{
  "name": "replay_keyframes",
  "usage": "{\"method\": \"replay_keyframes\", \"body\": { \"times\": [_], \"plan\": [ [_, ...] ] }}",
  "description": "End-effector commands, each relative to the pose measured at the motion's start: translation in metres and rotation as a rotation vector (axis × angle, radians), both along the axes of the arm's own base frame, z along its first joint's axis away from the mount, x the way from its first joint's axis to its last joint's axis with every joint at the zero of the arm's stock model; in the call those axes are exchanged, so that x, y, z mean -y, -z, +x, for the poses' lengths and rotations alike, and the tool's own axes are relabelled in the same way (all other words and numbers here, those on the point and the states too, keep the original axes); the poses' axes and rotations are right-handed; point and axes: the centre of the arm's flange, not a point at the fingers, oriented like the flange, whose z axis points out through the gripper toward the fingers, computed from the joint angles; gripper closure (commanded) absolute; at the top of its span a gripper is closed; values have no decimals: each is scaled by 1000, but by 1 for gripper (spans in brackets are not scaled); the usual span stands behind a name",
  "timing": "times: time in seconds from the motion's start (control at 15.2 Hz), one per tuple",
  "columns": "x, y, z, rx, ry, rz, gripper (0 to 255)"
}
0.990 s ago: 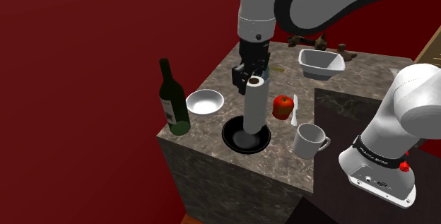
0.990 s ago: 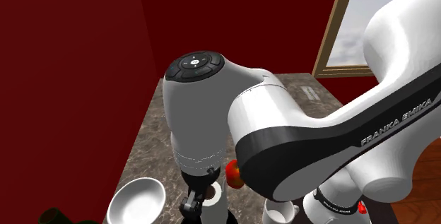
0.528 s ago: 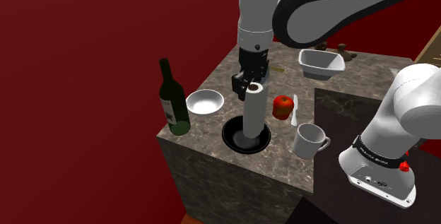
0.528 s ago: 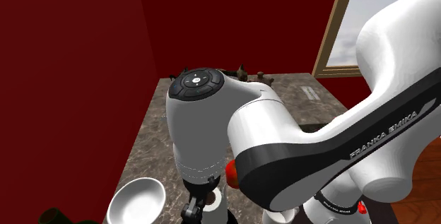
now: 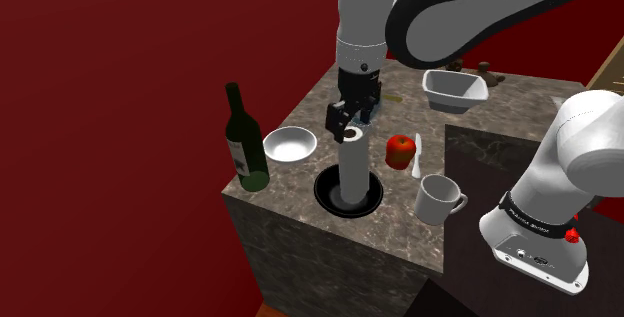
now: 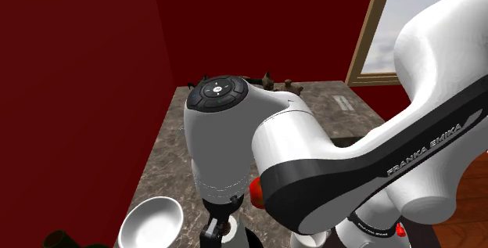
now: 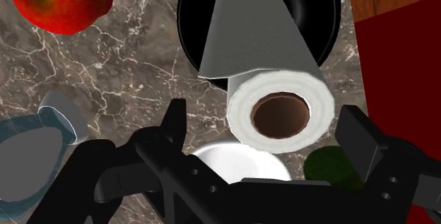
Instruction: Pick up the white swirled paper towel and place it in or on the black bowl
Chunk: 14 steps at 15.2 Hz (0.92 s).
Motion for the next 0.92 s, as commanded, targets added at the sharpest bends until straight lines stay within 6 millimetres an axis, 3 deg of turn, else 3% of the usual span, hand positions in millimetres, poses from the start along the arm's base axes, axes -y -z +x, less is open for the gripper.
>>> {"method": "replay_keyframes", "body": {
  "times": [0.0, 0.07, 0.33, 0.86],
  "plan": [
    [0, 0, 0, 0, 0, 0, 0],
    [0, 0, 0, 0, 0, 0, 0],
    [-3, -50, -3, 0, 0, 0, 0],
    [-3, -50, -3, 0, 0, 0, 0]
  ]
}}
